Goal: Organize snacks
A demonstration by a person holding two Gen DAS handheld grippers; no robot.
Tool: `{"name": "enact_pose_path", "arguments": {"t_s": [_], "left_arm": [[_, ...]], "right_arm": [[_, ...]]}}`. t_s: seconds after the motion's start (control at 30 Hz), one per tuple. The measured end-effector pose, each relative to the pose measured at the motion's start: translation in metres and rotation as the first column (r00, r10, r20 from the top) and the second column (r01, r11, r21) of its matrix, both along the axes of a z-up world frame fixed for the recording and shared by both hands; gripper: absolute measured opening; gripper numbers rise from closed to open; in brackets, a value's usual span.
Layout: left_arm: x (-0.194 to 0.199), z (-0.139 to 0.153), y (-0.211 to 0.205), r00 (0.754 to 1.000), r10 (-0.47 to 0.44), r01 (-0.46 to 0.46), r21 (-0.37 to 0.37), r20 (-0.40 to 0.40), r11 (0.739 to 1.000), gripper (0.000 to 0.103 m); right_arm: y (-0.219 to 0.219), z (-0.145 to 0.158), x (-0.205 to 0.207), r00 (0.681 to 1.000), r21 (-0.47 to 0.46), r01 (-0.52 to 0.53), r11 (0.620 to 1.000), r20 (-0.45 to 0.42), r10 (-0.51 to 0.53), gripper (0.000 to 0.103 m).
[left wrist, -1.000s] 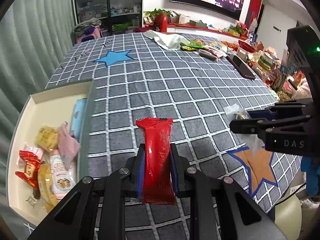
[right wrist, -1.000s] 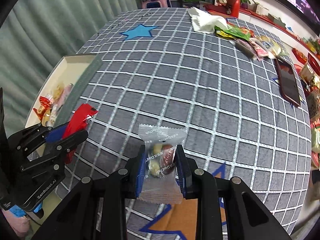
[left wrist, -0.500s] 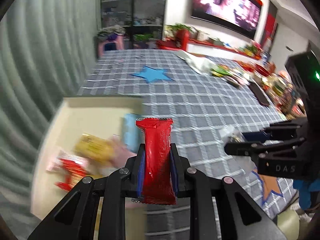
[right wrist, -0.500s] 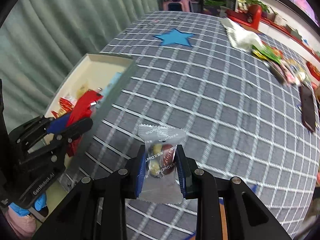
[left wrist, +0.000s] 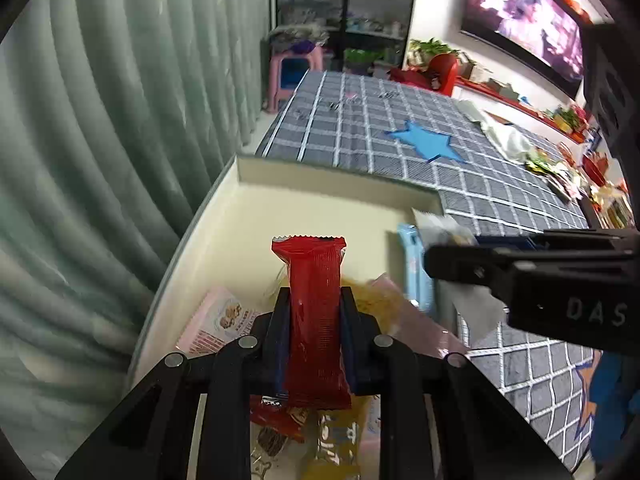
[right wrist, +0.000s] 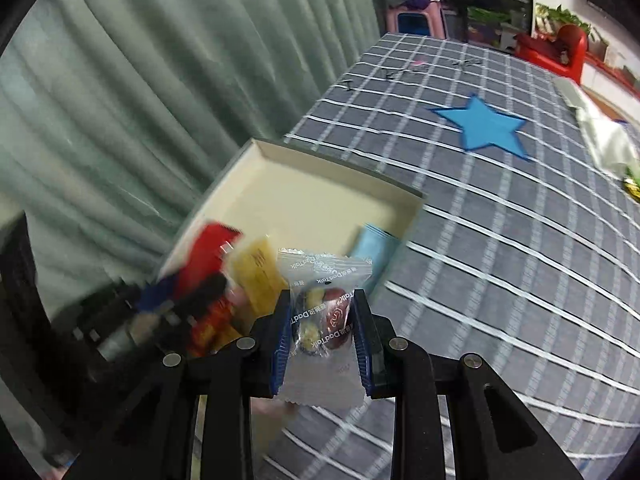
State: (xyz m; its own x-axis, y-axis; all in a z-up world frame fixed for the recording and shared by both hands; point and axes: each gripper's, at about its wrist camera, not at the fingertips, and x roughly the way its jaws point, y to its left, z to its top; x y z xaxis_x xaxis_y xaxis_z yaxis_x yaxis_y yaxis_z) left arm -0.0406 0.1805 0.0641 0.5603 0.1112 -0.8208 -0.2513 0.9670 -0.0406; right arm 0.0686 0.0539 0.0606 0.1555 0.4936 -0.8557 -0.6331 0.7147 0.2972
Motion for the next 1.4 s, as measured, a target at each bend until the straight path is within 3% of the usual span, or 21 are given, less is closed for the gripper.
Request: {"name": "enact_pose_path", "arguments": {"t_s": [0.07, 0.13, 0.2, 0.3, 0.33, 0.4, 0.5, 0.6, 0.67, 0.87, 1.07, 1.4], "left_arm": [[0.004, -0.008, 0.003, 1.000, 0.011, -0.012, -0.007, -0.027, 1.000, 0.027], [0.006, -0.013, 0.003, 0.999, 0.017, -0.017, -0.011, -0.042, 1.000, 0.042], [0.006, -0.016, 0.005, 0.998, 0.041, -0.042, -0.008, -0.050, 0.999, 0.081], [0.003, -0.017, 0.008, 0.997, 0.064, -0.064, -0.002, -0.053, 0.998, 0.083], [0.003, -0.017, 0.008, 0.996, 0.066, -0.066, -0.004, -0.065, 0.998, 0.083], [0.002, -0.017, 0.009, 0.996, 0.064, -0.064, -0.010, -0.067, 0.998, 0.090], [0.000, -0.013, 0.008, 0.995, 0.069, -0.069, 0.001, -0.076, 0.998, 0.103], [-0.006, -0.004, 0.002, 0.997, 0.054, -0.053, 0.014, -0.063, 0.999, 0.103], [-0.010, 0.002, -0.002, 0.998, 0.045, -0.044, 0.020, -0.054, 0.999, 0.103], [-0.019, 0.010, -0.011, 0.997, 0.024, -0.023, 0.019, -0.076, 1.000, 0.103], [-0.024, 0.009, -0.025, 0.991, 0.045, -0.028, 0.134, -0.128, 0.991, 0.103], [-0.037, 0.010, -0.027, 0.990, 0.052, -0.033, 0.138, -0.132, 0.990, 0.103]], "right_arm": [[0.013, -0.007, 0.005, 1.000, -0.010, -0.001, 1.000, -0.009, 0.001, 0.030], [0.020, -0.014, 0.008, 1.000, -0.023, -0.005, 1.000, -0.025, 0.005, 0.030], [0.024, -0.021, 0.010, 0.999, -0.056, -0.014, 0.998, -0.040, 0.012, 0.030], [0.022, -0.025, 0.013, 0.999, -0.107, -0.012, 0.994, -0.037, 0.008, 0.033], [0.020, -0.023, 0.013, 0.999, -0.111, -0.012, 0.994, -0.034, 0.008, 0.054], [0.015, -0.015, 0.013, 1.000, -0.099, -0.014, 0.995, -0.022, 0.012, 0.075], [0.009, 0.000, 0.012, 0.999, -0.130, 0.004, 0.992, 0.050, 0.003, 0.079], [0.000, 0.010, 0.009, 0.999, -0.131, -0.009, 0.991, 0.046, 0.015, 0.080], [-0.005, 0.013, 0.008, 1.000, -0.137, 0.004, 0.991, 0.027, 0.000, 0.103], [-0.012, 0.016, -0.002, 0.999, -0.184, -0.011, 0.983, 0.038, 0.018, 0.103], [-0.014, 0.021, -0.013, 0.999, -0.149, -0.051, 0.988, -0.004, 0.051, 0.103], [-0.020, 0.023, -0.024, 0.997, -0.156, -0.079, 0.985, -0.010, 0.078, 0.103]]}}
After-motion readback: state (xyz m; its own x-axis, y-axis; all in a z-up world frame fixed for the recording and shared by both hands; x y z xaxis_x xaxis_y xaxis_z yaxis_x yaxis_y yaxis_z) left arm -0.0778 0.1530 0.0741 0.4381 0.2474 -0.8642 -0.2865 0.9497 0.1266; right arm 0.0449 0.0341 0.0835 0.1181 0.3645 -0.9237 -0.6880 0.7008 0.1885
